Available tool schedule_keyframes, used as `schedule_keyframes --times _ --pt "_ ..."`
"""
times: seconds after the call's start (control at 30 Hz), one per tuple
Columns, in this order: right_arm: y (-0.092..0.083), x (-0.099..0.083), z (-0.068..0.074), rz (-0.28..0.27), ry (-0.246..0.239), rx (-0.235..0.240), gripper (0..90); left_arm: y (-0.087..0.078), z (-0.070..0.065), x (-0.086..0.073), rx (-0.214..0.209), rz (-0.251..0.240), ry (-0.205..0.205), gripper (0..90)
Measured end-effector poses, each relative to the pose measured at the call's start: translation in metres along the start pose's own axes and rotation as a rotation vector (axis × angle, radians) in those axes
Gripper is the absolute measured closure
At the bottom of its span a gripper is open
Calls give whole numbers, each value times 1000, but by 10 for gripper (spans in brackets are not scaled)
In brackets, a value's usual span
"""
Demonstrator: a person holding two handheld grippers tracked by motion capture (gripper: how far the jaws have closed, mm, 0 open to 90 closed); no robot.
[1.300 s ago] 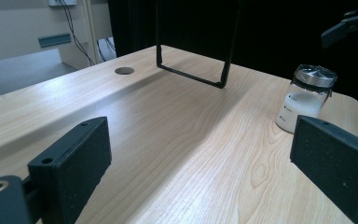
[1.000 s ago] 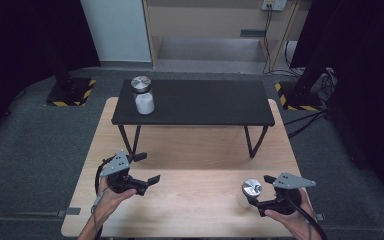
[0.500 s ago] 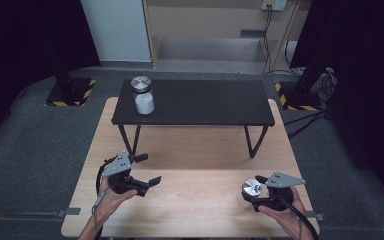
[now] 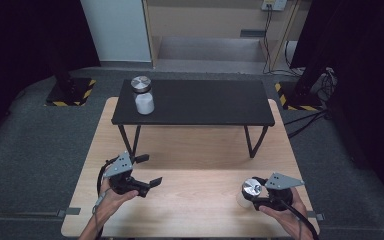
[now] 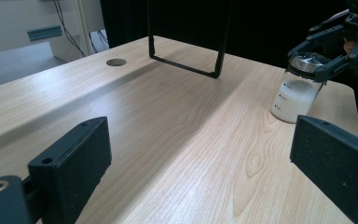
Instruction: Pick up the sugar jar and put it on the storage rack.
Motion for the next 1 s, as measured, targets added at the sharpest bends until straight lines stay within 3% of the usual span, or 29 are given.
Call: schedule_keyframes --times 0.2,0.43,0.57,0.83,1.0 --pt "0 3 0 13 4 1 346 0 0 0 0 1 0 38" --pt "-4 14 -2 -21 0 12 347 0 0 -1 1 2 -1 38" --pt "-10 30 -2 -60 7 25 347 0 1 -1 2 -2 -4 37" --pt "-22 80 0 -109 -53 67 347 -2 0 -1 3 -8 -10 37" --pt "-28 112 0 -136 -59 77 347 -2 0 -2 3 -6 -13 36"
Point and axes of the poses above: each handheld gripper's, and its own axes: y roughly forward along the jaws, x roughly out of its top, z roughly to its left, the point moved 9 cm from there along y, roughly forward along the jaws, and after that the axes turned 7 degrees about -z, right-handed, at the moved point
